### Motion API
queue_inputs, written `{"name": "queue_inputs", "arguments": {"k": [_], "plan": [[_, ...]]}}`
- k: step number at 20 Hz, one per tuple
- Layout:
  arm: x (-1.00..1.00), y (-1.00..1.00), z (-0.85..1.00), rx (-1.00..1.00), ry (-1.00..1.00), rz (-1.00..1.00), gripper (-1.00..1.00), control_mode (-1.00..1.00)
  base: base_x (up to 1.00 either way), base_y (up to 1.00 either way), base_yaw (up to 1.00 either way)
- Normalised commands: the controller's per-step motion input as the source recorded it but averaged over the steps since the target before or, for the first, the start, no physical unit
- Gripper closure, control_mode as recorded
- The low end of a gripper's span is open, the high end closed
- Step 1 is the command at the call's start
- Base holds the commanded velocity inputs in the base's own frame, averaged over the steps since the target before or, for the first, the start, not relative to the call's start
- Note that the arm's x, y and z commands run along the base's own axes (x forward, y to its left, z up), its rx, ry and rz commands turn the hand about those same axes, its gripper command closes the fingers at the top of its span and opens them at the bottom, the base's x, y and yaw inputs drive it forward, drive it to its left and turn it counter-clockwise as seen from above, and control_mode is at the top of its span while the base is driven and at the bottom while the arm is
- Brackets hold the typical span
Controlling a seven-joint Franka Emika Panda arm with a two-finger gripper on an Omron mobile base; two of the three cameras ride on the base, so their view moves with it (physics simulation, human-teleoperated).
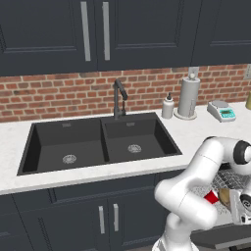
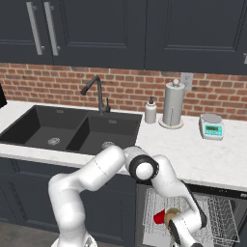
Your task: Pick up the cup and bowl from the counter, place them in the dishwasher, and close the dishwasher door.
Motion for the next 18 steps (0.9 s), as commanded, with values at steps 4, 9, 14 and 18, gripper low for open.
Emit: {"name": "queue_inputs", "arguments": {"k": [4, 9, 14, 18], "plan": [[0.37, 0.0, -0.16, 0.0, 0.01, 0.0, 1.0, -1.0, 0.0, 0.0, 0.0], [0.46, 0.12, -0.13, 0.0, 0.04, 0.0, 1.0, -1.0, 0.0, 0.0, 0.0], [0.45, 0.07, -0.19, 0.0, 0.07, 0.0, 1.0, -1.0, 0.0, 0.0, 0.0], [-0.05, -0.4, -0.13, 0.01, 0.05, 0.0, 1.0, -1.0, 0.0, 0.0, 0.0]]}}
